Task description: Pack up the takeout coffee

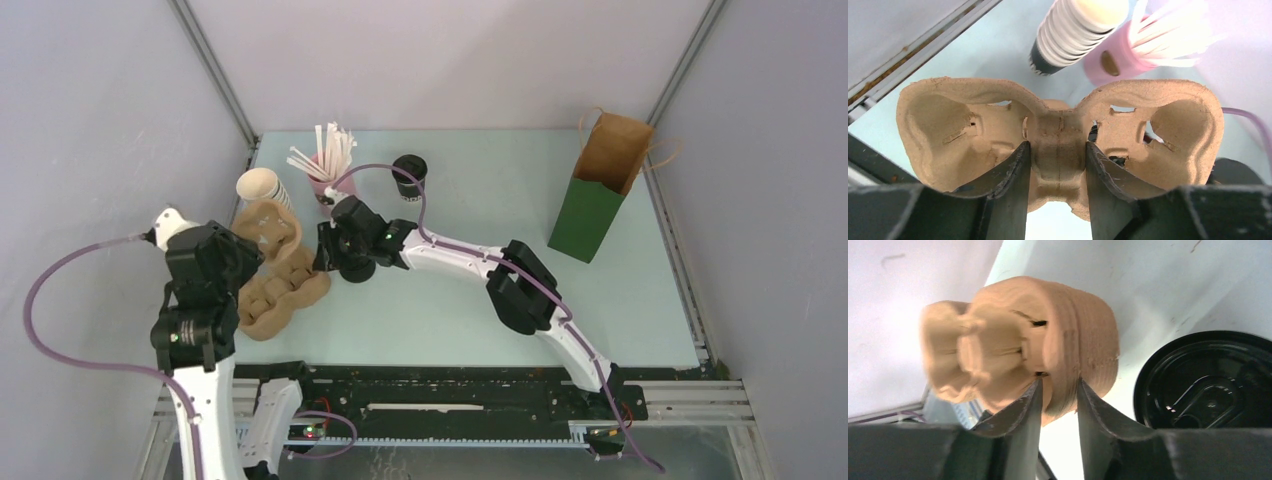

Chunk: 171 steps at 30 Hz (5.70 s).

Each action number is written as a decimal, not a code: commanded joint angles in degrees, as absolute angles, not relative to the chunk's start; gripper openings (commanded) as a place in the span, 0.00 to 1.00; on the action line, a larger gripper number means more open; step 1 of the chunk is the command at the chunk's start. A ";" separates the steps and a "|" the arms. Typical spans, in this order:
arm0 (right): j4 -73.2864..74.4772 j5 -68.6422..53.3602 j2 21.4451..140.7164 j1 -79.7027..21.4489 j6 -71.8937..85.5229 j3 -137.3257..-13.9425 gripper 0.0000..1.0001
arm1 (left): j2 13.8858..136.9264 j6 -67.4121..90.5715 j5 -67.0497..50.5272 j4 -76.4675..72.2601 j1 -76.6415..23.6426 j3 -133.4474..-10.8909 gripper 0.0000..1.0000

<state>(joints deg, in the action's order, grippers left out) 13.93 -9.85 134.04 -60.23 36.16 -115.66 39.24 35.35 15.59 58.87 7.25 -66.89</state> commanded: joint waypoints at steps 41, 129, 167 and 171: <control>57.23 13.06 79.23 -3.32 15.50 -104.69 0.85 | 43.02 21.97 -11.05 47.80 -13.97 -69.12 0.23; 29.18 19.71 73.13 -51.93 -12.85 -75.85 0.00 | 46.51 2.90 22.51 29.89 -57.53 -63.03 0.16; 27.87 8.18 71.78 -47.01 -7.28 -75.85 0.00 | 57.43 20.73 -31.06 -10.77 -44.82 -46.31 0.16; 28.31 7.40 71.26 -45.90 -6.89 -75.78 0.00 | 54.88 20.87 -28.72 -11.28 -44.54 -43.31 0.15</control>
<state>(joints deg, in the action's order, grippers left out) 30.35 8.43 73.56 -47.09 -8.36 -74.19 57.52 19.07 -28.75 -6.70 -44.95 -45.80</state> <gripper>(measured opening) 0.006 0.449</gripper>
